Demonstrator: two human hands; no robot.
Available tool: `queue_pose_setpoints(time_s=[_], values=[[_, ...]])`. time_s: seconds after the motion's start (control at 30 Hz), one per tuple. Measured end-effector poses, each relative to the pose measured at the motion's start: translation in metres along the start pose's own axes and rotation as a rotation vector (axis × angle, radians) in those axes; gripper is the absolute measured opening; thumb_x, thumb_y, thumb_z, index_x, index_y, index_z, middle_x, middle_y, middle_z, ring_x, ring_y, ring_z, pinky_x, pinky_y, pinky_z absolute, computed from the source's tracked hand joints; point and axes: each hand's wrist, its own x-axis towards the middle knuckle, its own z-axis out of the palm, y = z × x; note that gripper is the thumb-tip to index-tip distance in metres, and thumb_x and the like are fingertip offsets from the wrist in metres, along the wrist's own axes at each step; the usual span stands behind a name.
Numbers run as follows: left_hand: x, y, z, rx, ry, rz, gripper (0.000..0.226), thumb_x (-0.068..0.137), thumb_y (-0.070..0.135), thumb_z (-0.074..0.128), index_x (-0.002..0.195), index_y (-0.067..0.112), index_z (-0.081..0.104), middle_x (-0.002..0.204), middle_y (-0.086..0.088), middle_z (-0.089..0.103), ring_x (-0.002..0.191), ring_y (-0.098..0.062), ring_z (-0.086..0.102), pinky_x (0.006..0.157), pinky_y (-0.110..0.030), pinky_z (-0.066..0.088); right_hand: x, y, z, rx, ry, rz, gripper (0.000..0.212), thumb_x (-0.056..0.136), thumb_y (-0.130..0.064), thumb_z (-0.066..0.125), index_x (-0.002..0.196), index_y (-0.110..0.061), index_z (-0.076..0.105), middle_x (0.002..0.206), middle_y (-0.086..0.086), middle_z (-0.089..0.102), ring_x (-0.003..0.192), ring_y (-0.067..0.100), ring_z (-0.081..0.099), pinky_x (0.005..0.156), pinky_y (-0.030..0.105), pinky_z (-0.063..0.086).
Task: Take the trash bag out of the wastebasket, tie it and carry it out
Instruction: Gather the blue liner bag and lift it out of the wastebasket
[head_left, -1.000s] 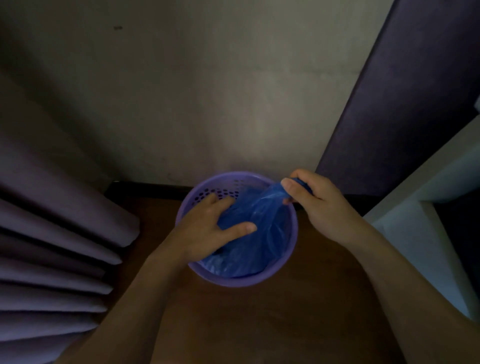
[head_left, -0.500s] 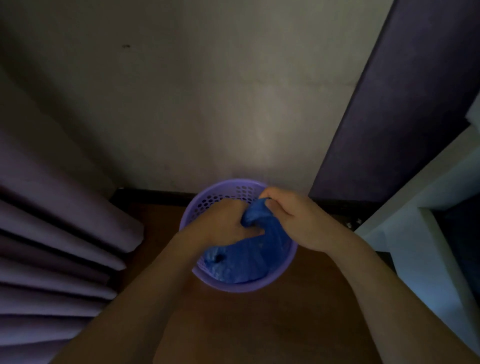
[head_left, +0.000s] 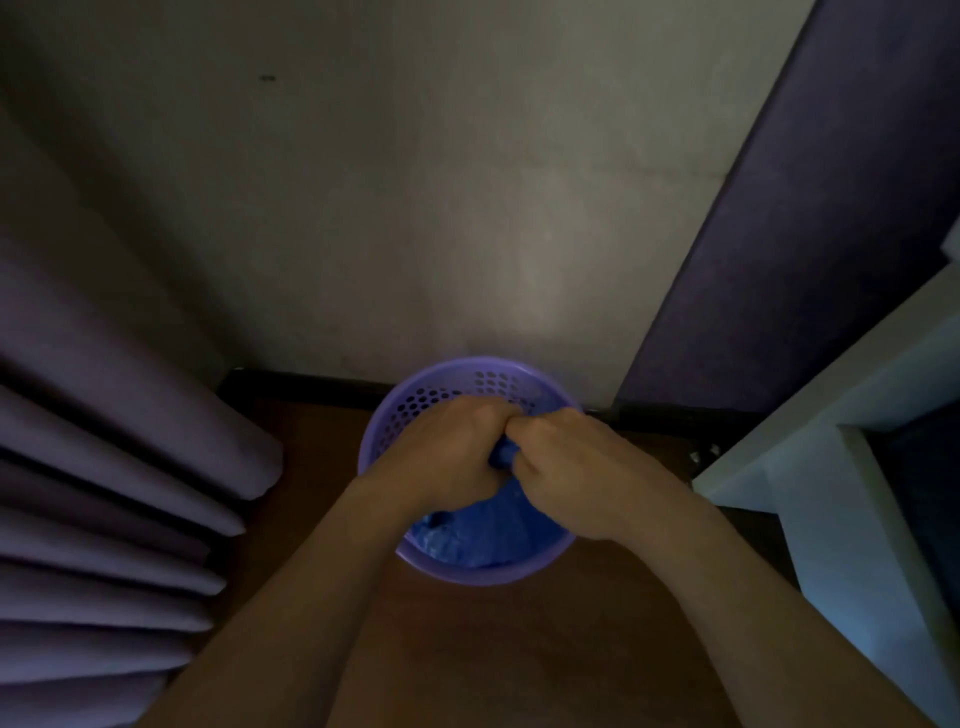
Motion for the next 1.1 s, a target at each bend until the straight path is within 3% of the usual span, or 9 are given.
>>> queue_pose_setpoints(time_s=[0.1,0.2,0.3,0.4,0.57,0.73,0.87,1.0,1.1], values=[[0.000,-0.009,0.000,-0.069,-0.061,-0.047,0.017,0.082,0.012,0.064,0.098,0.016,0.066,0.093,-0.004,0.072,0.081,-0.020,0.065,0.071,-0.047,0.055,-0.001,0.008,-0.003,0.003,0.078,-0.063,0.018,0.094,-0.036,0.057,0.084,-0.022,0.055,0.071,-0.006,0.058,0.062,0.015,0.056,0.056,0.040,0.047],[0.000,-0.018,0.004,-0.080,-0.111,-0.039,0.020,0.088,0.028,0.069,0.103,0.014,0.067,0.100,-0.005,0.069,0.088,-0.021,0.064,0.078,-0.048,0.051,0.001,0.024,-0.009,0.002,0.182,-0.177,0.019,0.097,-0.035,0.061,0.082,-0.025,0.055,0.065,-0.012,0.047,0.062,0.011,0.050,0.057,0.035,0.041],[-0.005,-0.020,0.006,-0.199,-0.086,-0.009,0.028,0.088,0.033,0.071,0.109,0.015,0.065,0.111,-0.001,0.061,0.093,-0.017,0.063,0.082,-0.044,0.052,0.007,0.038,-0.001,0.298,0.242,-0.184,0.017,0.099,-0.028,0.060,0.086,-0.018,0.062,0.074,-0.002,0.060,0.070,0.015,0.059,0.063,0.037,0.048],[-0.012,-0.020,0.002,-0.304,0.025,0.032,0.027,0.090,0.034,0.068,0.110,0.015,0.067,0.108,0.000,0.069,0.094,-0.012,0.067,0.080,-0.040,0.055,0.019,0.046,0.010,0.703,0.302,-0.024,0.018,0.099,-0.021,0.060,0.089,-0.007,0.065,0.080,0.016,0.068,0.070,0.027,0.067,0.063,0.043,0.055],[-0.017,-0.020,-0.002,-0.301,0.189,0.008,0.026,0.086,0.032,0.073,0.106,0.029,0.058,0.097,0.013,0.068,0.090,-0.001,0.066,0.074,-0.029,0.056,0.036,0.049,0.021,0.930,0.371,0.072,0.017,0.099,-0.015,0.060,0.083,-0.011,0.065,0.071,0.000,0.066,0.065,0.009,0.065,0.060,0.025,0.053],[-0.022,-0.019,-0.011,-0.326,0.252,0.063,0.047,0.085,0.022,0.076,0.118,0.039,0.047,0.113,0.006,0.068,0.109,-0.006,0.065,0.090,-0.034,0.055,0.037,0.048,0.024,1.191,0.266,0.226,0.006,0.095,-0.012,0.066,0.101,-0.014,0.068,0.087,0.004,0.076,0.079,0.020,0.075,0.063,0.030,0.060],[-0.023,-0.013,-0.014,-0.138,0.277,0.199,0.029,0.088,0.013,0.072,0.117,0.015,0.068,0.105,0.002,0.067,0.094,-0.011,0.063,0.084,-0.032,0.053,0.035,0.046,0.027,1.096,0.115,0.233,0.005,0.088,-0.012,0.074,0.093,-0.011,0.073,0.091,0.008,0.076,0.078,0.018,0.075,0.064,0.028,0.060],[-0.021,-0.008,-0.014,-0.116,0.263,0.144,0.013,0.090,0.009,0.069,0.102,0.010,0.069,0.102,0.001,0.053,0.092,-0.016,0.055,0.084,-0.031,0.047,0.028,0.044,0.024,0.910,-0.029,0.215,0.010,0.090,-0.018,0.072,0.082,-0.019,0.079,0.081,-0.005,0.078,0.079,0.012,0.075,0.064,0.021,0.055],[-0.020,-0.004,-0.011,-0.177,0.234,0.128,0.003,0.092,0.010,0.064,0.095,0.009,0.065,0.099,0.002,0.055,0.090,-0.015,0.056,0.082,-0.028,0.045,0.023,0.044,0.016,1.016,-0.046,0.226,0.020,0.084,-0.021,0.061,0.083,-0.005,0.072,0.084,0.010,0.071,0.081,0.025,0.068,0.074,0.035,0.050]])
